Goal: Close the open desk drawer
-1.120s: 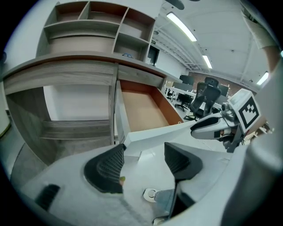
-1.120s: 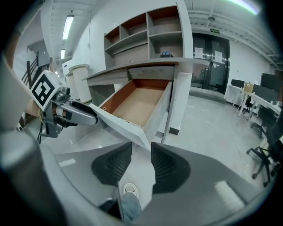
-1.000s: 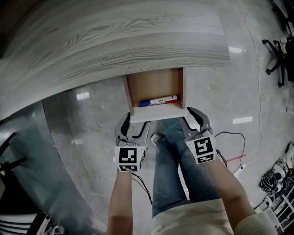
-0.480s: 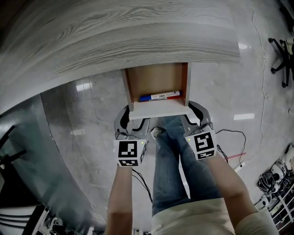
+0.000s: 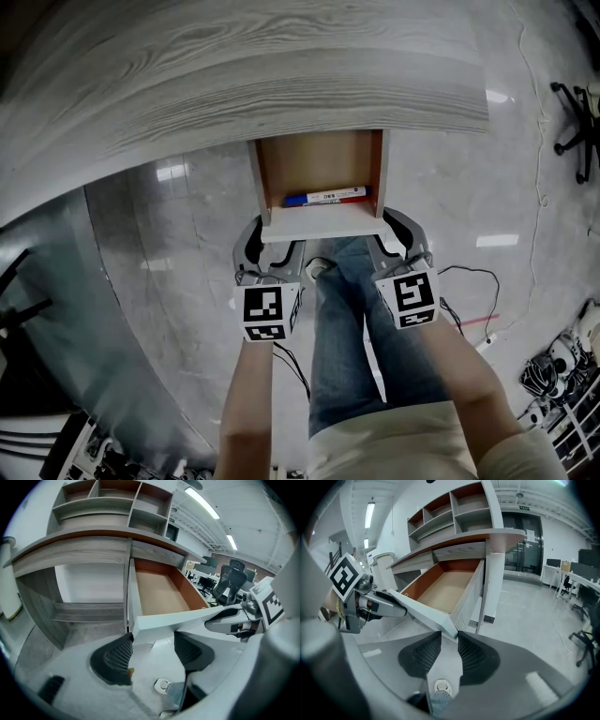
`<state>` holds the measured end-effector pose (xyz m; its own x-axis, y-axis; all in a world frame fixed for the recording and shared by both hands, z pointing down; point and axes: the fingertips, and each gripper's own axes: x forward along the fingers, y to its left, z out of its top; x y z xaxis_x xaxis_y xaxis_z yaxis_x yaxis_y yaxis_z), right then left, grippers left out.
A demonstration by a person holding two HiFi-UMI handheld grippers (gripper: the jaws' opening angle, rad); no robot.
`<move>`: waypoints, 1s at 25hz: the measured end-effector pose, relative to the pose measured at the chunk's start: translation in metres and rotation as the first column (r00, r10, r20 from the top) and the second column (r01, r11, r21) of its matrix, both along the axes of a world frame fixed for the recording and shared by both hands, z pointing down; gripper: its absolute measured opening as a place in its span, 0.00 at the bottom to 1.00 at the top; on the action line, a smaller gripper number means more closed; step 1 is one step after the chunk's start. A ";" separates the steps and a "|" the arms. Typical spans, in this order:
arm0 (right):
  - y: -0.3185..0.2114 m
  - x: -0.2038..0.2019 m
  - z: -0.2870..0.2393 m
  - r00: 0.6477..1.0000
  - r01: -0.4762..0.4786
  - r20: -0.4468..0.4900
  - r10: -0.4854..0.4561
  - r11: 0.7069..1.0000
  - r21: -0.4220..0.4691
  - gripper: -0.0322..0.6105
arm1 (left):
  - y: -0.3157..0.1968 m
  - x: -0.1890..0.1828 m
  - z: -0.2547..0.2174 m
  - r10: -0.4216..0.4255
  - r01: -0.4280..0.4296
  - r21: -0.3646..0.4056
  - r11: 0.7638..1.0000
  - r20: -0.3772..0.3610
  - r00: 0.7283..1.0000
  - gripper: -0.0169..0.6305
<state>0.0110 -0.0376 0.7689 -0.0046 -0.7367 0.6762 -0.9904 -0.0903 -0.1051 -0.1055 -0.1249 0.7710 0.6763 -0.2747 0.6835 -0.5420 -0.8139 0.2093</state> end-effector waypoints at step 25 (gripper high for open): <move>-0.038 0.027 -0.049 0.998 -0.061 -0.012 0.063 0.991 0.122 0.22 | -0.044 0.025 -0.052 -0.076 0.084 0.047 0.995 -0.154 0.985 0.43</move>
<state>0.0383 -0.0753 0.7197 0.0541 -0.8120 0.5812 -0.9848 -0.1395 -0.1032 -0.0803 -0.1687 0.7195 0.7454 -0.3653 0.5576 -0.5713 -0.7811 0.2520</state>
